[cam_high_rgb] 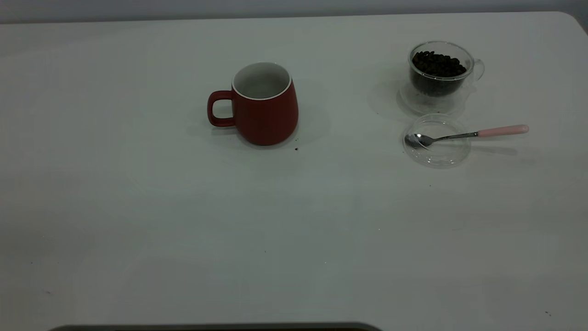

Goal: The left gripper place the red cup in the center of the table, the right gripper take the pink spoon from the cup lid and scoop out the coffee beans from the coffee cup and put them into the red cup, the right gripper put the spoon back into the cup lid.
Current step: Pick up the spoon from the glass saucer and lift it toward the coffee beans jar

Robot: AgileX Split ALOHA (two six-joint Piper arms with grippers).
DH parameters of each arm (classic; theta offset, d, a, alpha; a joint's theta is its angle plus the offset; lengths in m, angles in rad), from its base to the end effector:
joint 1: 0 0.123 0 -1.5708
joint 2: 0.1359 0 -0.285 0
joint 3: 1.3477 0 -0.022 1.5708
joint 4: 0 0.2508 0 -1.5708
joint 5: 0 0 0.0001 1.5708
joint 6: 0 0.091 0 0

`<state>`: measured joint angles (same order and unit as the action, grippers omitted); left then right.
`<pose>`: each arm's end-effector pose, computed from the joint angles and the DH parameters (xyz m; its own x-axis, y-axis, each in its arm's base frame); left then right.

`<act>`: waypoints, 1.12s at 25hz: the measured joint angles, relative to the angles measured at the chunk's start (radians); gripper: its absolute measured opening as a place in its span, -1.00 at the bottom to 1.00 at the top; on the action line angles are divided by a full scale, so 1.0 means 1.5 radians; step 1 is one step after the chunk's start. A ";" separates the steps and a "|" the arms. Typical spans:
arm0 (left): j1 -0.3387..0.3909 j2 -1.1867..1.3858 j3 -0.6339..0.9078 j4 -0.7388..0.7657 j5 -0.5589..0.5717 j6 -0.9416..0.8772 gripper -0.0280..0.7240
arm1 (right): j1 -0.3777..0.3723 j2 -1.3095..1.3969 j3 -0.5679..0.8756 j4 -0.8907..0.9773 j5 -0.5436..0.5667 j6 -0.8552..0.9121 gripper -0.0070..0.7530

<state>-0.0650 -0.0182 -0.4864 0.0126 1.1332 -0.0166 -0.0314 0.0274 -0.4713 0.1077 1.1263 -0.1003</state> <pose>-0.0091 0.0016 0.2677 -0.5148 0.0222 -0.8570 0.0494 0.9988 -0.0038 -0.0008 0.0089 0.2646 -0.5551 -0.0362 -0.8310 -0.0792 0.9968 0.0095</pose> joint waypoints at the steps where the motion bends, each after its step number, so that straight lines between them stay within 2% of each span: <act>1: 0.001 0.000 0.000 0.000 0.000 0.000 0.42 | 0.000 0.000 0.000 0.000 0.000 0.000 -0.35; 28: 0.001 0.000 0.000 0.000 0.000 0.002 0.42 | 0.000 0.000 0.000 0.030 -0.001 0.008 -0.35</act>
<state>-0.0641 -0.0182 -0.4864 0.0126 1.1332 -0.0141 -0.0314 0.0274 -0.4713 0.1534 1.1247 -0.0890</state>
